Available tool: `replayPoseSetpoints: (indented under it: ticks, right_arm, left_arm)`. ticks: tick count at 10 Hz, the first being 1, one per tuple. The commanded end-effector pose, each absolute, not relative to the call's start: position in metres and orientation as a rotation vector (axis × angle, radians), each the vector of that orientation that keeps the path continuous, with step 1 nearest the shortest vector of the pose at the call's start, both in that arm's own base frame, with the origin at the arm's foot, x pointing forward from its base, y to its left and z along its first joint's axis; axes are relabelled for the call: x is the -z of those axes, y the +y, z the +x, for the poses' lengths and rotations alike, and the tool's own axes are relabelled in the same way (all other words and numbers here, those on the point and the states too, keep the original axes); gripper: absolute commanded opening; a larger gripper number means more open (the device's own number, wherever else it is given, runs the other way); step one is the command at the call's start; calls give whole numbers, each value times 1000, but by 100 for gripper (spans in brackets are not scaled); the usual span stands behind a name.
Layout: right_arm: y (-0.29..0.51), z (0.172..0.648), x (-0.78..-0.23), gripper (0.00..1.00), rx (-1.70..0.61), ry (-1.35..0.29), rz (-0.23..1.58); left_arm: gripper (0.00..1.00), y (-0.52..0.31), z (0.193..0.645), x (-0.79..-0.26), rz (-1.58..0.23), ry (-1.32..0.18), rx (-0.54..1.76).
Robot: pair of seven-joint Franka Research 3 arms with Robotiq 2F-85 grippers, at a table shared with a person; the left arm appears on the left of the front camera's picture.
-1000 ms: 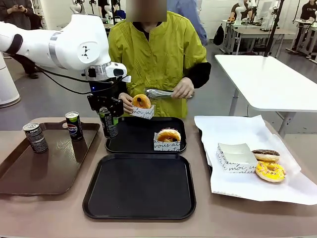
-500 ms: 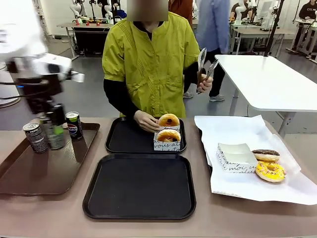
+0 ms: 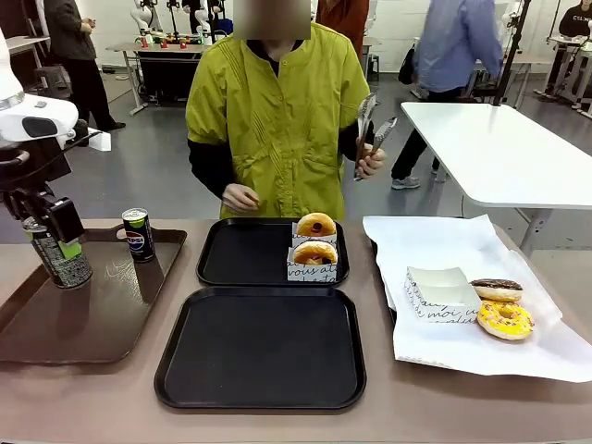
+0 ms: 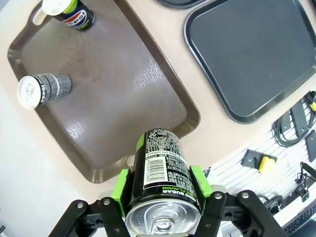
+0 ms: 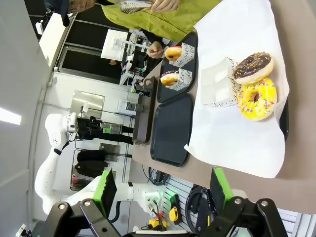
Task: Set up donuts and drinks on trays.
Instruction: Pick up one Pepsi coke and place it on the Flat Tray.
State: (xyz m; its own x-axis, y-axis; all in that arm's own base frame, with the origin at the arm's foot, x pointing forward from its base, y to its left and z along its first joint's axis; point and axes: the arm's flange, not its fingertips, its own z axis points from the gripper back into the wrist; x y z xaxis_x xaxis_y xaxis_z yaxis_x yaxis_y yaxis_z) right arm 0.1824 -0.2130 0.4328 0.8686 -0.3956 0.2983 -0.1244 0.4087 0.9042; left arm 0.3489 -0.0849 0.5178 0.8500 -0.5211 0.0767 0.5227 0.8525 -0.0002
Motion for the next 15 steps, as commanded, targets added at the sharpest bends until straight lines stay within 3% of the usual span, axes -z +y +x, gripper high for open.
replayPoseSetpoints:
  ticks: [1, 5, 11, 15]
  right_arm:
    - [-214, 183, -433, 100, 169, -538, 1163]
    - [-214, 183, -433, 100, 169, -538, 1163]
    - [-214, 183, -433, 100, 169, -538, 1163]
    - [-214, 183, -433, 100, 169, -538, 1163]
  left_arm:
    - [59, -88, 354, -521, -14, -76, 557]
    - [59, -87, 351, -515, -22, -65, 554]
    - [59, -198, 482, -503, -28, -121, 528]
    - [59, -246, 530, -453, -19, -197, 535]
